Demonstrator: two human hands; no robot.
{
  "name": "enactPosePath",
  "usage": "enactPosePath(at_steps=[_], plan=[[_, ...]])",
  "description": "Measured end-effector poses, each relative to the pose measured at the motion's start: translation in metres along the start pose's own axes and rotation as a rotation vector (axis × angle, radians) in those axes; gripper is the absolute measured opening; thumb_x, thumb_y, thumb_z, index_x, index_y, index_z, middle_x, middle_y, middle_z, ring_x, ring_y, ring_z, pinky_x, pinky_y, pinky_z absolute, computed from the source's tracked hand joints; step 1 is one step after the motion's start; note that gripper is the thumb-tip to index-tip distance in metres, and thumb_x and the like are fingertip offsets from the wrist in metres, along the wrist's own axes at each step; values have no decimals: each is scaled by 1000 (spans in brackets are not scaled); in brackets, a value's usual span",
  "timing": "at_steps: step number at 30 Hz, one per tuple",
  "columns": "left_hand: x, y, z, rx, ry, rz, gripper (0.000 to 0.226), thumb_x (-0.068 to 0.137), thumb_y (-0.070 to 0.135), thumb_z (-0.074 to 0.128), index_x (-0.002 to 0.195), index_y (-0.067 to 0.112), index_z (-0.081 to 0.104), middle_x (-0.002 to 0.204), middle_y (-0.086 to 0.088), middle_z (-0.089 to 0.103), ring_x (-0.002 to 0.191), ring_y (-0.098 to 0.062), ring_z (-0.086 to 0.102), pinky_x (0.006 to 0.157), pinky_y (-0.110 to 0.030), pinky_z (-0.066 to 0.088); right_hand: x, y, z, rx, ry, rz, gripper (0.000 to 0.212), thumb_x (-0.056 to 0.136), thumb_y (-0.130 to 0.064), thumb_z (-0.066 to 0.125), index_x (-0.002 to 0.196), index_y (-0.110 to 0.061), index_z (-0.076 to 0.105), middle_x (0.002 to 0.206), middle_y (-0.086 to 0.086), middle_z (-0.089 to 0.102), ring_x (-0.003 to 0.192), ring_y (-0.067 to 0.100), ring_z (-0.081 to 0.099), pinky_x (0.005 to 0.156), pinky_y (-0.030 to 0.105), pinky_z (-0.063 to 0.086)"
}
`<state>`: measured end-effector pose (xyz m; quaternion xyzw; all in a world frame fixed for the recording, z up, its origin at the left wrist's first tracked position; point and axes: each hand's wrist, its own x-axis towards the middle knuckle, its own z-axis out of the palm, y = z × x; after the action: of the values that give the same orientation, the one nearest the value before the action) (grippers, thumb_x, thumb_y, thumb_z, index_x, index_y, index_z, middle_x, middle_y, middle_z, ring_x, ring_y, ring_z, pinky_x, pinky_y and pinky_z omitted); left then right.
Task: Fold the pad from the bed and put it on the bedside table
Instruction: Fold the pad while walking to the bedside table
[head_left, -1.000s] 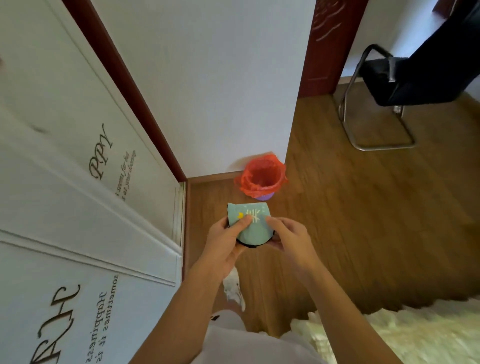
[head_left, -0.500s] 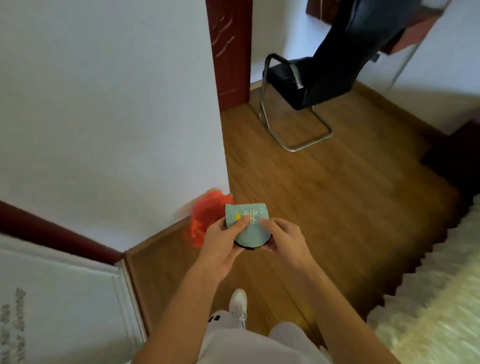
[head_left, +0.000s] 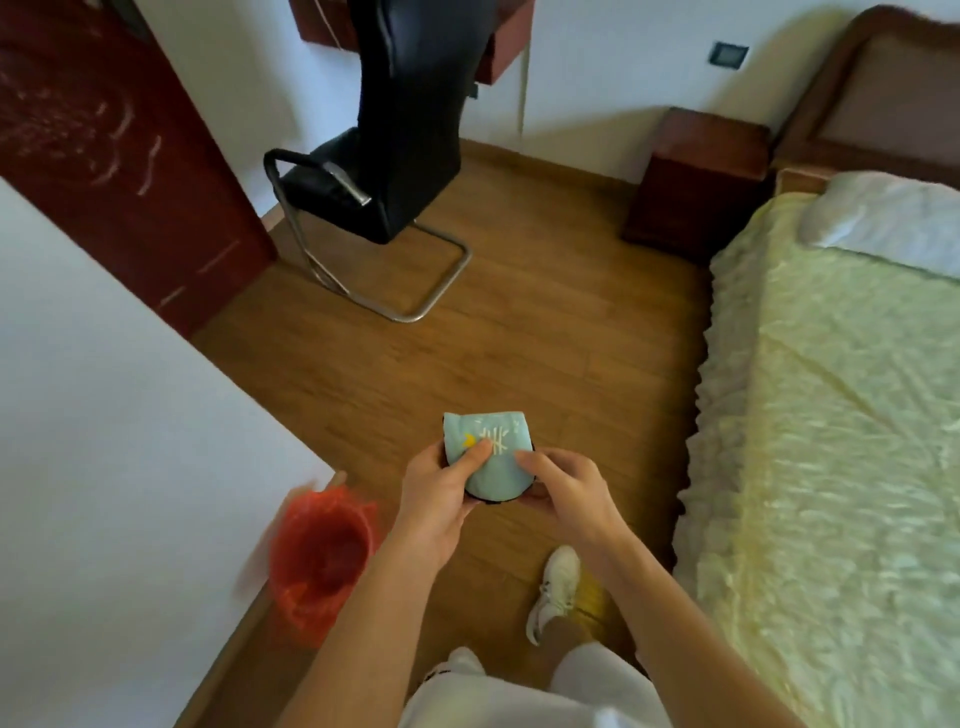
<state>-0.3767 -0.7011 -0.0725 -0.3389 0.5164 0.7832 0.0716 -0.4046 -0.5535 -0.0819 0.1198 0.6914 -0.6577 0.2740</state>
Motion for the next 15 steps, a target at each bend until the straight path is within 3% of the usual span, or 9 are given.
enactPosePath(at_steps=[4, 8, 11, 15], plan=[[39, 12, 53, 76, -79, -15, 17, 88, 15, 71, 105, 16, 68, 107, -9, 74, 101, -23, 70, 79, -37, 59, 32, -14, -39, 46, 79, -22, 11, 93, -30, 66, 89, -21, 71, 102, 10, 78, 100, 24, 75, 91, 44, 61], [89, 28, 125, 140, -124, -31, 23, 88, 15, 71, 110, 12, 68, 108, -10, 74, 100, -24, 70, 73, -35, 59, 79, -42, -92, 100, 141, -27, 14, 93, -32, 66, 92, -20, 71, 102, 8, 77, 97, 21, 75, 87, 40, 63], [129, 43, 190, 156, -142, -36, 29, 87, 16, 72, 115, 9, 66, 110, -12, 73, 102, -27, 69, 78, -38, 60, 121, -77, -145, 148, 174, -55, 17, 93, -32, 66, 94, -16, 72, 102, 7, 77, 94, 18, 75, 77, 30, 64], [174, 65, 278, 178, -154, -30, 25, 86, 16, 72, 110, 10, 68, 107, -12, 74, 100, -27, 70, 81, -41, 59, 170, -124, -215, 160, 223, -59, 20, 93, -35, 66, 95, -16, 73, 101, 7, 77, 96, 19, 75, 76, 28, 63]])
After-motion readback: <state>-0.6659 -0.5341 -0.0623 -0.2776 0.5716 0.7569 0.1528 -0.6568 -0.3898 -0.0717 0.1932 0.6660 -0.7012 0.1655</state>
